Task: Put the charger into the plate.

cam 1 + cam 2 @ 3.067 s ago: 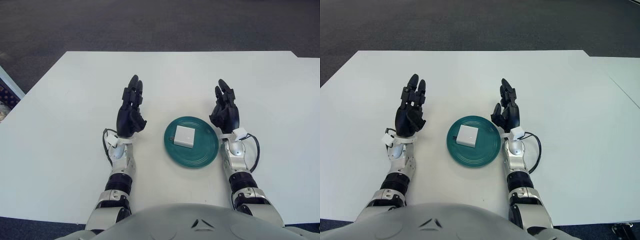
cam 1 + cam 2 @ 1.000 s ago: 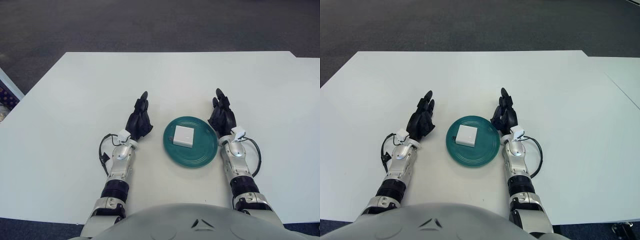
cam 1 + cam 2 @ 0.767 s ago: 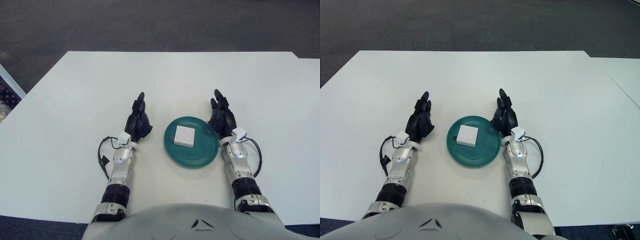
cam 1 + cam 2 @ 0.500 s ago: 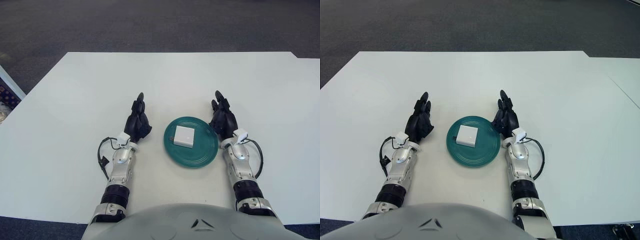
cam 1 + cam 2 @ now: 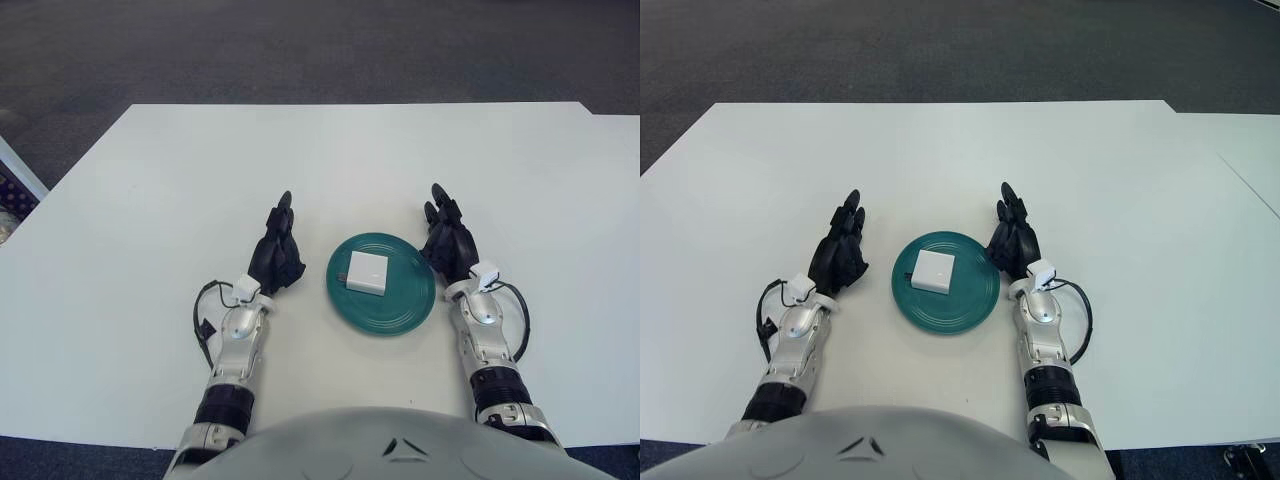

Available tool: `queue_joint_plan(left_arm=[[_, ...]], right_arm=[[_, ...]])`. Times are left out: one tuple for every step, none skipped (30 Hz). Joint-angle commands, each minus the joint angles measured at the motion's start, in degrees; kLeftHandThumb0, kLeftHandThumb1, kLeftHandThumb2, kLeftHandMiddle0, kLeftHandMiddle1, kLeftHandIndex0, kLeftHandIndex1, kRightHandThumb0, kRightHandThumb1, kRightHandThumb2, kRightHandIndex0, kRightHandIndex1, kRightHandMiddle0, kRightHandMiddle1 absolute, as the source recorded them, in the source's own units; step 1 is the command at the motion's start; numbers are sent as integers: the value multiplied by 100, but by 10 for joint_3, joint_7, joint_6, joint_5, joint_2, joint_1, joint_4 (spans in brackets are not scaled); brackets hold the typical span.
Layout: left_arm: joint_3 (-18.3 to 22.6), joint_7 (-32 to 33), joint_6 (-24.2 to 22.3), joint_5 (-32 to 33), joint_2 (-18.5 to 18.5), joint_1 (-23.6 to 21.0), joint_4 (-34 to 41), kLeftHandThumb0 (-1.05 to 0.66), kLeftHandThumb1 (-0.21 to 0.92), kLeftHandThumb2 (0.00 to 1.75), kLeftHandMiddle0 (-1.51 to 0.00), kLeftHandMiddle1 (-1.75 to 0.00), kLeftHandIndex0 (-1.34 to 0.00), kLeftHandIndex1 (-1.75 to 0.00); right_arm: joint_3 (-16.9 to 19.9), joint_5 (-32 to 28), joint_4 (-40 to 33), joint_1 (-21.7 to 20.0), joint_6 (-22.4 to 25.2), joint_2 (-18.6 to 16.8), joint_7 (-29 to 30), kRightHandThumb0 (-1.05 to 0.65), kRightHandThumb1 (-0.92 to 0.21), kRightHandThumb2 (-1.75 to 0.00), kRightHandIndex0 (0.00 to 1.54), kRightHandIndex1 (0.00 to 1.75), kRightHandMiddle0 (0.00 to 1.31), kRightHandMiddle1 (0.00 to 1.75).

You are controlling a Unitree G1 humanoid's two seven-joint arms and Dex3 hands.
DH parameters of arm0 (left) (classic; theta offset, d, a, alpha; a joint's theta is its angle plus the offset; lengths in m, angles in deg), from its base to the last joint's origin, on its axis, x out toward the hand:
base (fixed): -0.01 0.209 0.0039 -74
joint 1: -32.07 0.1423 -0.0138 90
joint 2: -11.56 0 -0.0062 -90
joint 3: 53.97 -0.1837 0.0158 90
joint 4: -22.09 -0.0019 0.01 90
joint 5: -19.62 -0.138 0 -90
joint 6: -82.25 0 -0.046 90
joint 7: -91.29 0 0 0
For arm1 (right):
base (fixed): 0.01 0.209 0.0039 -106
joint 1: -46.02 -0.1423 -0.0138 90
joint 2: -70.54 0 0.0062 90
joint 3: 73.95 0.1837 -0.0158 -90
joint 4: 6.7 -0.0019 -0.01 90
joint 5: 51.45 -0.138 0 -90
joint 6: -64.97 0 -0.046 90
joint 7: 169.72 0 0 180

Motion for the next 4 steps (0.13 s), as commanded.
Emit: queue_joint_plan(left_arm=[[5, -1, -22, 24, 5, 53, -17, -98, 92, 96, 0, 0, 0, 0], [5, -1, -26, 28, 7, 54, -15, -98, 92, 95, 0, 0, 0, 0], [5, -1, -28, 32, 9, 57, -12, -97, 92, 94, 0, 0, 0, 0], [4, -1, -30, 34, 10, 58, -9, -97, 92, 94, 0, 0, 0, 0]], right_arm=[[0, -7, 24, 43, 32, 3, -5, -93, -92, -114, 0, 0, 0, 8], [0, -8, 22, 44, 33, 4, -7, -93, -92, -114, 0, 0, 0, 8], [0, -8, 19, 46, 34, 4, -8, -93, -92, -114, 0, 0, 0, 7], [0, -9, 18, 47, 35, 4, -9, -93, -92, -114, 0, 0, 0, 7]])
